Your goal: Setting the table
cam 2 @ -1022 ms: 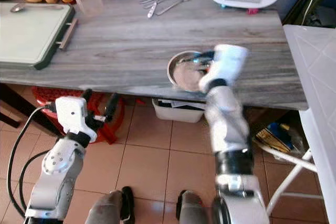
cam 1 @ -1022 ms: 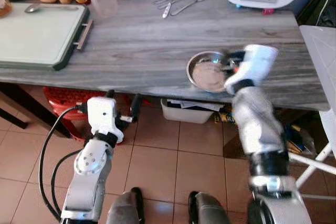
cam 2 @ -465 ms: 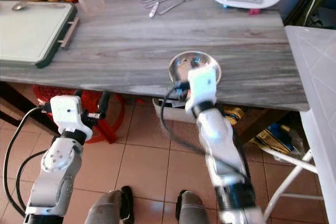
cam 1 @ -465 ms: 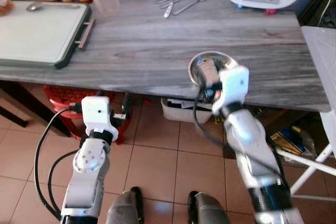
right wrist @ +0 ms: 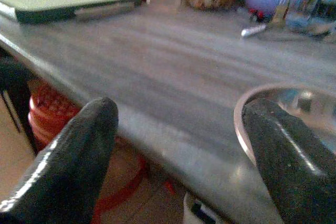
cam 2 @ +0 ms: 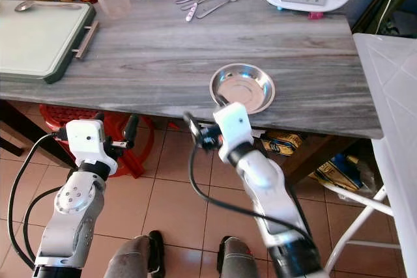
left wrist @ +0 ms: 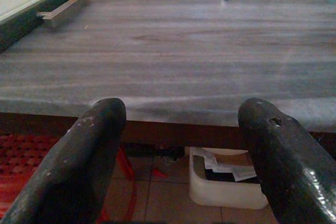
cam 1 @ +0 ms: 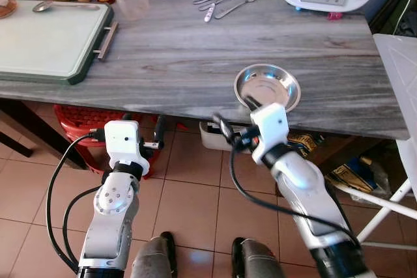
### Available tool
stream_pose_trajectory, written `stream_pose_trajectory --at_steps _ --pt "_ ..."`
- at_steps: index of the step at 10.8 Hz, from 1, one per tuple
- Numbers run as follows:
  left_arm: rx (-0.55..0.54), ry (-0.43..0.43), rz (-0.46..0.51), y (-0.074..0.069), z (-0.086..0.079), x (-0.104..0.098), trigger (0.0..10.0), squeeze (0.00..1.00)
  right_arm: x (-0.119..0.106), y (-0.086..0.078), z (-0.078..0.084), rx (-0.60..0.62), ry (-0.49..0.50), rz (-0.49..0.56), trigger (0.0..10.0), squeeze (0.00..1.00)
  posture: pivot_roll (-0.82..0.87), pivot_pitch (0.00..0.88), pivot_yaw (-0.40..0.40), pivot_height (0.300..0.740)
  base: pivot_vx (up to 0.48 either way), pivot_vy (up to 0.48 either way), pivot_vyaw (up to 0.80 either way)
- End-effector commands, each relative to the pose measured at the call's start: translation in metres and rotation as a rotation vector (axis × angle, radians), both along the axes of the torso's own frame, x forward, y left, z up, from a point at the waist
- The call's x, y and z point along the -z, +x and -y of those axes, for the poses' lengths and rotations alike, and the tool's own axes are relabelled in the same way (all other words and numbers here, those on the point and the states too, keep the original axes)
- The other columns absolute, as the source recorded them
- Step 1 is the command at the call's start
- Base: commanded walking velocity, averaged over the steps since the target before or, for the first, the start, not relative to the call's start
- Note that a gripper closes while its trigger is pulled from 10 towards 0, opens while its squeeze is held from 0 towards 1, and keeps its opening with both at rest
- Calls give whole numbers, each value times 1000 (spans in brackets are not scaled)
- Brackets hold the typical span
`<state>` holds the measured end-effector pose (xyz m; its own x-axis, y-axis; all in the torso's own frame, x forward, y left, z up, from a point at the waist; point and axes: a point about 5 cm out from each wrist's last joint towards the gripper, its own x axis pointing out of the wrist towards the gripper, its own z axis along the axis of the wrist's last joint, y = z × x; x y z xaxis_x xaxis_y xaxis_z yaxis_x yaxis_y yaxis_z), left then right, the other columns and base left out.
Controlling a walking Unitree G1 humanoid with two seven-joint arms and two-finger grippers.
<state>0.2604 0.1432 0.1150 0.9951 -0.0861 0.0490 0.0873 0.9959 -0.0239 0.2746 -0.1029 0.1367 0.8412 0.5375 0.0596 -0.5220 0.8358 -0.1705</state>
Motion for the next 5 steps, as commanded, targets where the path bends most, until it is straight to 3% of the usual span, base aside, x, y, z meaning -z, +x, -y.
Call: stream_pose_trajectory --at_steps 1,3,5 --pt "-13 7 -23 -2 -2 5 10000 0 0 -5 -1 -24 0 -7 10000 1000 -25 177 5 740 0 0 0" --pt "-8 4 -22 -2 -1 5 10000 0 12 -18 -4 -95 -20 -77 10000 1000 -35 179 5 740 0 0 0" --pt "2 3 -21 -2 0 5 10000 0 19 -23 -1 -89 -24 -117 10000 1000 -38 180 5 740 0 0 0"
